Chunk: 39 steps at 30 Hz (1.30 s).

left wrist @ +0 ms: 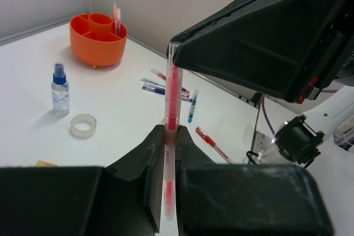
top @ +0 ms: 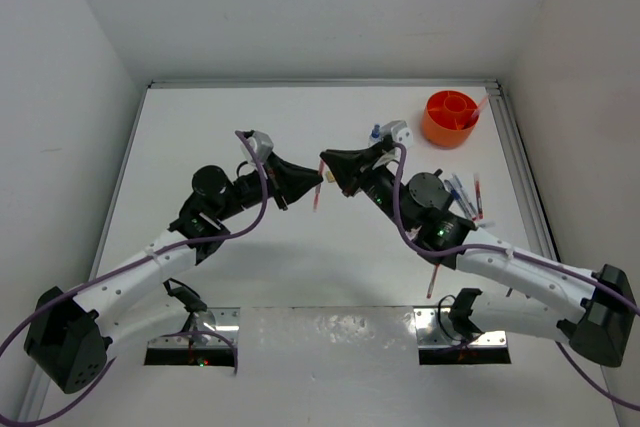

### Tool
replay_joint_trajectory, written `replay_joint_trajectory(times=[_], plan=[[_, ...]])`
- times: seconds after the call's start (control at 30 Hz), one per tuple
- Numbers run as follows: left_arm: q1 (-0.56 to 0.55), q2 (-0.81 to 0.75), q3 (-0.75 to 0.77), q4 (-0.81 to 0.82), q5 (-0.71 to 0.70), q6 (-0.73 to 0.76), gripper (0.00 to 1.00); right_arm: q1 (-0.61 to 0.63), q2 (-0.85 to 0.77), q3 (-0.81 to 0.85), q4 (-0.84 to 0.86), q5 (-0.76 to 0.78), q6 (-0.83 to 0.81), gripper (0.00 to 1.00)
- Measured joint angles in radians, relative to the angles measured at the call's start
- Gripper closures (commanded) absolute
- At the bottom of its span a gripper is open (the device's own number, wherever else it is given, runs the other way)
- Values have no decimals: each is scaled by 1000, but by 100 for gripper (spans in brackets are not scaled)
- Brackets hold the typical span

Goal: Sort the stationery into containers
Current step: Close the pen cap on the pen.

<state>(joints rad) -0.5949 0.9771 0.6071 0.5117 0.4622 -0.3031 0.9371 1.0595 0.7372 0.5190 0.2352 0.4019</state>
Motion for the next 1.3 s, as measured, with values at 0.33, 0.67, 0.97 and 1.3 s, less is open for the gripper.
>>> replay_joint_trajectory(times=[0.33, 0.67, 0.97, 1.3], plan=[[1, 0, -2, 33, 39, -21, 100, 56, -15, -24, 46, 88, -14, 100], [12, -3, -26, 14, 65, -3, 100, 140, 38, -47, 92, 261, -12, 100], [14, -29, -71, -22, 60, 40, 100, 181, 43, -84, 77, 329, 29, 100], [14, -37, -79, -53, 27, 90, 100, 193, 62, -78, 61, 365, 31, 100]])
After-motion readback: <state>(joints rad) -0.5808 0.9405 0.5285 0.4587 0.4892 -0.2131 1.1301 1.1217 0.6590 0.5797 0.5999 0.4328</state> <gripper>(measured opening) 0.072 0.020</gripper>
